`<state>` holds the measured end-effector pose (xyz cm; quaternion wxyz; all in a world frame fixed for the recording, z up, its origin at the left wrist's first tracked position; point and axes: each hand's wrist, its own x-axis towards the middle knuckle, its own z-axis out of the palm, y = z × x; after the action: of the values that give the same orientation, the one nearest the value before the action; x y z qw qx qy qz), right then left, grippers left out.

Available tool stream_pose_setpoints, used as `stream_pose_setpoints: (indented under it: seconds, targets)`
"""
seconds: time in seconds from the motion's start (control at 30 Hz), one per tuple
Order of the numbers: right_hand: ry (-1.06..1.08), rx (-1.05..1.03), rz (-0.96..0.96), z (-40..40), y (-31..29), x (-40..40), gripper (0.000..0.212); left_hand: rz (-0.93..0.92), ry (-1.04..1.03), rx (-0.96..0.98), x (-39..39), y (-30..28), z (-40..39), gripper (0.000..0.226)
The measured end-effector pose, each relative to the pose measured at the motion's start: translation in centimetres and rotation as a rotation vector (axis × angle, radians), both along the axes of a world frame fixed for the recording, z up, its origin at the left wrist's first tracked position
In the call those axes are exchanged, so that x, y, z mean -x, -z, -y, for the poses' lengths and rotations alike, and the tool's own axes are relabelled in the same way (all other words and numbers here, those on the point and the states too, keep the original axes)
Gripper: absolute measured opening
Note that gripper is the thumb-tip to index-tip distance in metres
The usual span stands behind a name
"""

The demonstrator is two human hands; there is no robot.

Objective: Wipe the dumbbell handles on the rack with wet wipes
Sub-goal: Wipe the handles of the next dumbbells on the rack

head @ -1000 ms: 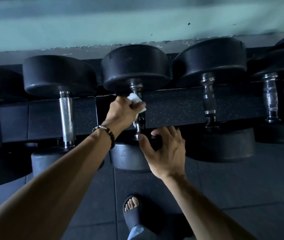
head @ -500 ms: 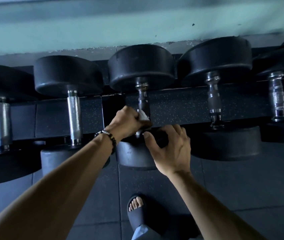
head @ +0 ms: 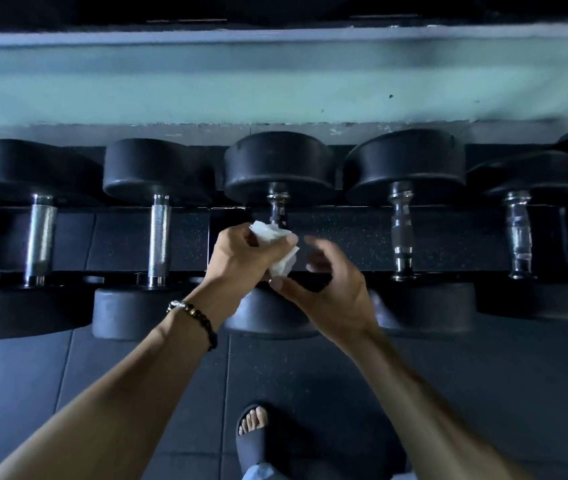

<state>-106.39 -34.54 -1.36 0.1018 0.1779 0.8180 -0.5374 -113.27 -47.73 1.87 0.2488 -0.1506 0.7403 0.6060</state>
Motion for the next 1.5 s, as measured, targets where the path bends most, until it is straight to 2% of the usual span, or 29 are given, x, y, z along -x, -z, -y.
stream_pose_setpoints:
  seconds: [0.03,0.13,0.17,0.27,0.33,0.4,0.47,0.53,0.6,0.63,0.7,0.77,0.83,0.87,0.93,1.0,1.1,1.17,1.23,1.4,1.43,1.5]
  targets:
    - [-0.006,0.049,-0.036,-0.8,-0.3,0.1,0.061,0.018,-0.01,-0.006,-0.3,-0.1,-0.9,0.021]
    - [-0.033,0.156,-0.129,-3.5,-1.5,0.4,0.022,0.046,-0.066,-0.052,-1.3,-0.4,-3.8,0.038]
    - [-0.043,0.168,-0.129,-4.7,-1.9,0.4,0.017,0.049,-0.086,-0.078,-1.7,-0.6,-4.8,0.038]
    - [-0.033,0.249,-0.035,-9.2,-2.0,0.2,0.01,0.07,0.016,-0.104,-3.1,-0.8,-7.8,0.02]
    - [0.025,0.243,-0.002,-12.2,-1.6,0.2,0.01,0.018,0.125,-0.051,-4.0,-0.8,-9.7,0.014]
    - [0.075,0.171,0.003,-14.8,-1.5,0.2,0.016,-0.042,0.174,0.028,-4.8,-0.5,-11.6,0.017]
    - [0.067,0.143,-0.039,-16.9,-1.8,0.0,0.014,-0.078,0.165,0.072,-5.3,-0.5,-13.6,0.023]
    - [-0.034,0.178,-0.086,-18.2,-2.2,-0.6,0.029,-0.094,0.132,0.109,-5.5,-0.2,-15.3,0.029]
    - [-0.187,0.106,-0.164,-18.8,-2.0,-1.0,0.042,-0.083,0.108,0.133,-5.4,0.2,-16.3,0.033]
    - [-0.235,0.045,-0.198,-19.0,-1.6,-1.0,0.042,-0.079,0.077,0.129,-5.3,0.7,-16.5,0.033]
    - [-0.249,-0.088,-0.208,-19.5,-0.5,-0.6,0.033,-0.1,-0.067,0.074,-5.2,2.0,-16.8,0.024]
    - [-0.221,-0.2,-0.237,-20.2,1.0,0.1,0.021,-0.189,-0.171,0.225,-5.5,3.9,-16.4,0.016]
    - [-0.179,-0.315,-0.292,-20.8,2.5,0.7,0.014,-0.248,-0.018,0.496,-6.4,5.2,-16.2,0.027]
    - [-0.165,-0.377,-0.314,-20.9,3.2,1.1,0.014,-0.241,0.066,0.565,-6.9,5.9,-16.2,0.037]
    - [-0.141,-0.463,-0.403,-21.0,4.2,2.0,0.015,-0.212,0.117,0.546,-7.7,6.7,-16.6,0.057]
    - [-0.135,-0.536,-0.619,-21.0,4.5,3.5,0.018,-0.281,0.088,0.484,-8.0,7.7,-17.1,0.068]
    - [-0.304,-0.743,-0.918,-20.8,5.3,5.6,0.021,-0.385,-0.002,0.443,-8.2,8.7,-17.1,0.061]
    - [-0.547,-0.864,-0.908,-21.5,6.8,6.0,0.033,-0.409,-0.037,0.428,-8.3,8.8,-17.1,0.058]
    - [-0.759,-0.889,-0.851,-22.7,7.9,5.9,0.052,-0.392,-0.057,0.412,-8.2,8.6,-17.1,0.056]
    - [-1.288,-0.846,-0.98,-25.2,6.6,7.4,0.052,-0.361,-0.092,0.412,-8.2,8.5,-17.2,0.054]
    - [-1.324,-0.849,-0.981,-25.6,6.4,8.2,0.054,-0.358,-0.098,0.42,-8.2,8.4,-17.2,0.054]
    - [-1.222,-0.87,-0.933,-26.4,6.6,9.5,0.062,-0.339,-0.099,0.437,-8.2,8.3,-17.3,0.054]
